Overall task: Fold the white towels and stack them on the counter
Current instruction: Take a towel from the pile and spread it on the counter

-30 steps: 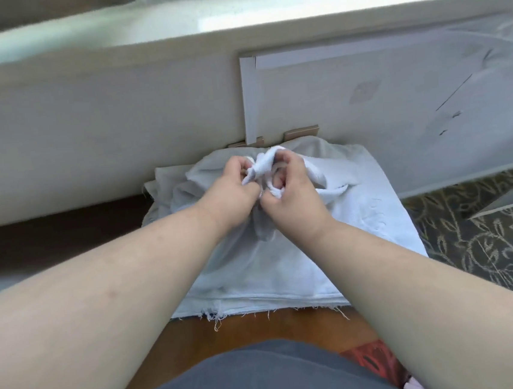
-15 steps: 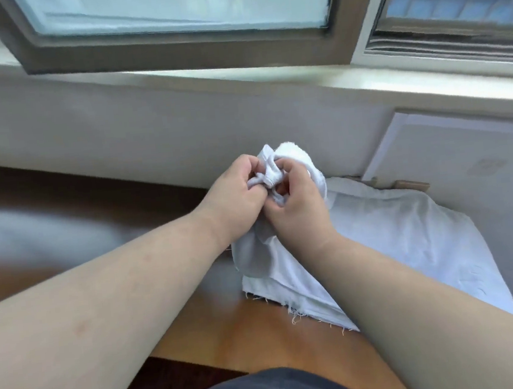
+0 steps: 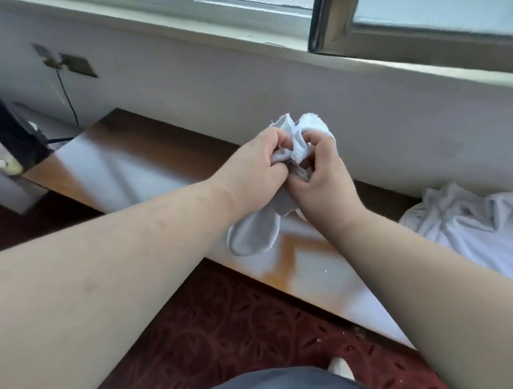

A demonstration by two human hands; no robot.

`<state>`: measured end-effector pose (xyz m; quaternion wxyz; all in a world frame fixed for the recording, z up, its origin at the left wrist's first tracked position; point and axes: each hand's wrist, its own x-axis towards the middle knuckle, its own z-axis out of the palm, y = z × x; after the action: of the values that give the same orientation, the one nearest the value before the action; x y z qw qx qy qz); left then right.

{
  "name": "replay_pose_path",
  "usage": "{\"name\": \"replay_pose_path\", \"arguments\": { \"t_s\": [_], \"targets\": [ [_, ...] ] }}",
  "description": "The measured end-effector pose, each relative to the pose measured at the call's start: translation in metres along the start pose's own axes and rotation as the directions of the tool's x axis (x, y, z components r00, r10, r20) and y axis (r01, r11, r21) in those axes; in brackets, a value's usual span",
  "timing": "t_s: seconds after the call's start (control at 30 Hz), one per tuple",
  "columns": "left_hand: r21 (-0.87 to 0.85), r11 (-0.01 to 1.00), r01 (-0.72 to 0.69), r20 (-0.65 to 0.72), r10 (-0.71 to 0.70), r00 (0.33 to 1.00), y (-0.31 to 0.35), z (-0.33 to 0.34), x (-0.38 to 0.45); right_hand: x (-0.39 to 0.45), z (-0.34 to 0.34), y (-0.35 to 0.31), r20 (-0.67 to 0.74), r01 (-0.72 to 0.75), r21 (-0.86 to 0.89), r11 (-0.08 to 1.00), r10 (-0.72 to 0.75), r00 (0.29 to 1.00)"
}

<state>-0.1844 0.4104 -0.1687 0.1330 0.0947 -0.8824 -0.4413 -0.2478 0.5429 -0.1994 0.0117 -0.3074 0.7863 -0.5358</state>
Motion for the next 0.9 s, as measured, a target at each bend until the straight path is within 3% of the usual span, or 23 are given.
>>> {"name": "replay_pose_path", "arguments": {
  "t_s": [0.23,0.63,0.8,0.9],
  "targets": [
    [0.093,0.995,0.038,-0.052,-0.033,0.998,-0.070,-0.086,-0.003,0.029,0.091,-0.026,0.200,0.021,0.028,0.999,-0.026,0.979],
    [0.388,0.908,0.160,0.002,-0.175,0.985,-0.199,-0.164,0.086,0.141,0.223,0.018,0.398,0.013,0.038,0.999,-0.027,0.917],
    [0.535,0.817,0.214,0.050,-0.284,0.958,-0.265,-0.178,0.125,0.174,0.265,0.036,0.520,-0.045,-0.079,0.996,0.080,0.850],
    [0.602,0.701,0.382,0.055,-0.514,0.856,-0.320,-0.164,0.149,0.174,0.289,0.065,0.610,-0.140,-0.246,0.959,0.266,0.746]
  ]
}}
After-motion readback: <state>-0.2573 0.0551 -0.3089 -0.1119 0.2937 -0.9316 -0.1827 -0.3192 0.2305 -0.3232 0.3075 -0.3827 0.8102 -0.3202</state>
